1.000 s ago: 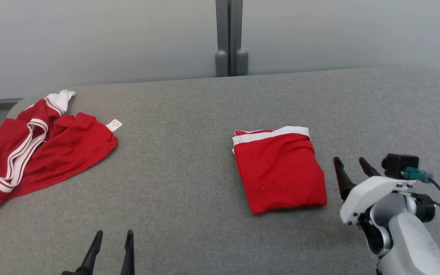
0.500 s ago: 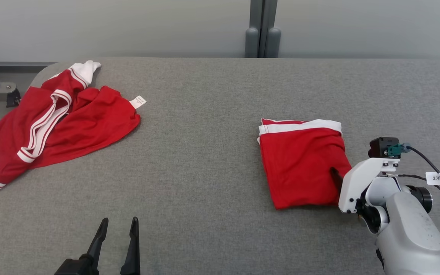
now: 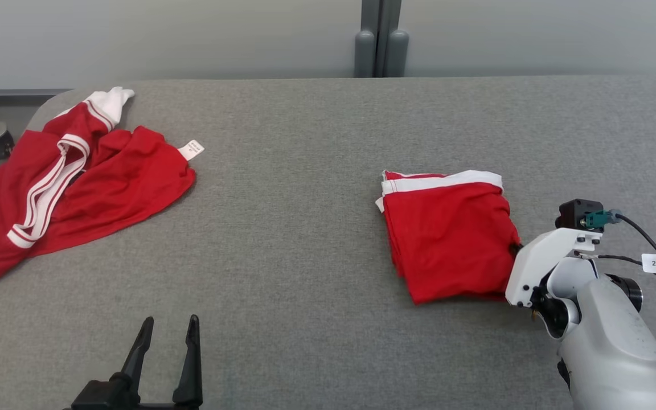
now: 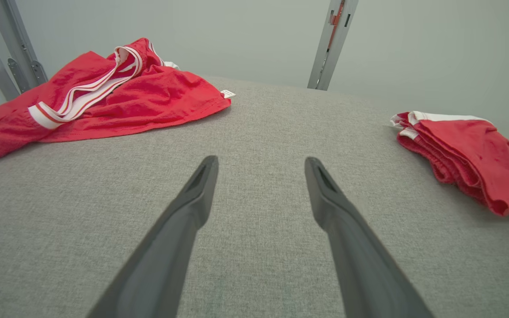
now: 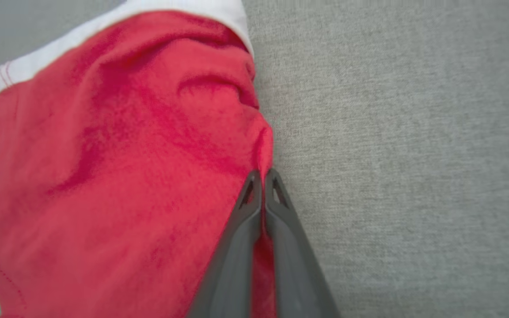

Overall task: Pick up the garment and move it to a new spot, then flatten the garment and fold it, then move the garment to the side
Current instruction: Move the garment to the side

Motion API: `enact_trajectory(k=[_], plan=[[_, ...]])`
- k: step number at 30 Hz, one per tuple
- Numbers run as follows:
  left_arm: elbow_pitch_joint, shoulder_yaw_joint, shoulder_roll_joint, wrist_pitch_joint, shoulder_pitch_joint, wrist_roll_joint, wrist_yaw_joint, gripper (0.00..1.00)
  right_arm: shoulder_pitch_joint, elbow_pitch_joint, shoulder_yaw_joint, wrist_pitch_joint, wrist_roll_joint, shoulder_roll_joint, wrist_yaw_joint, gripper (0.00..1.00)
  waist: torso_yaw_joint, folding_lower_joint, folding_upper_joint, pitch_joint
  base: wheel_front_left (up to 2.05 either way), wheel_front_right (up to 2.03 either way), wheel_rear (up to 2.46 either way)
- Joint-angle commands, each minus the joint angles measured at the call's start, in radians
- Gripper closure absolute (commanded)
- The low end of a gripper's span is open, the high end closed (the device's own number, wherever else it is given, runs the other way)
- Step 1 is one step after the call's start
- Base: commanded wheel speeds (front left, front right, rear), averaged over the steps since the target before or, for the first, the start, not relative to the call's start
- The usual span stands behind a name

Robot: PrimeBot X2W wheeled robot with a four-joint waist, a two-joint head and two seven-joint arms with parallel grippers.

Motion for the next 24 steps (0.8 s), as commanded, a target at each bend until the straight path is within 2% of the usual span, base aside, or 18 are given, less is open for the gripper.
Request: enact_trajectory(k=[1,9,14,18,24], plan=[[-0.006,0.002,0.009,0.0,0.002,0.001,-0.003,0.0,-0.009,0.007,-0.001,-0.014,0.009,-0.003,-0.001,1.0,-0.046,0.0,0.0,-0.005,0.0,0.0,0.0],[-0.026,0.007,0.027,0.0,-0.008,0.002,-0.003,0.0,-0.04,0.006,0.048,-0.097,-0.004,-0.005,-0.001,1.0,-0.22,0.0,0.0,0.023,0.0,0.0,0.0],[-0.045,-0.029,0.061,0.0,-0.063,-0.004,-0.003,0.0,-0.101,-0.005,0.067,-0.146,-0.043,-0.006,-0.001,1.0,-0.308,0.0,0.0,0.107,0.0,0.0,0.0],[-0.064,-0.058,0.09,0.0,-0.128,-0.017,-0.003,0.0,-0.167,-0.005,0.05,-0.186,-0.099,-0.009,-0.001,1.0,-0.32,0.0,0.0,0.193,0.0,0.0,0.0],[-0.086,-0.089,0.134,0.0,-0.204,-0.034,-0.003,0.0,-0.295,0.007,-0.019,-0.202,-0.199,-0.053,-0.001,1.0,-0.29,0.0,0.0,0.311,0.0,0.0,0.0]])
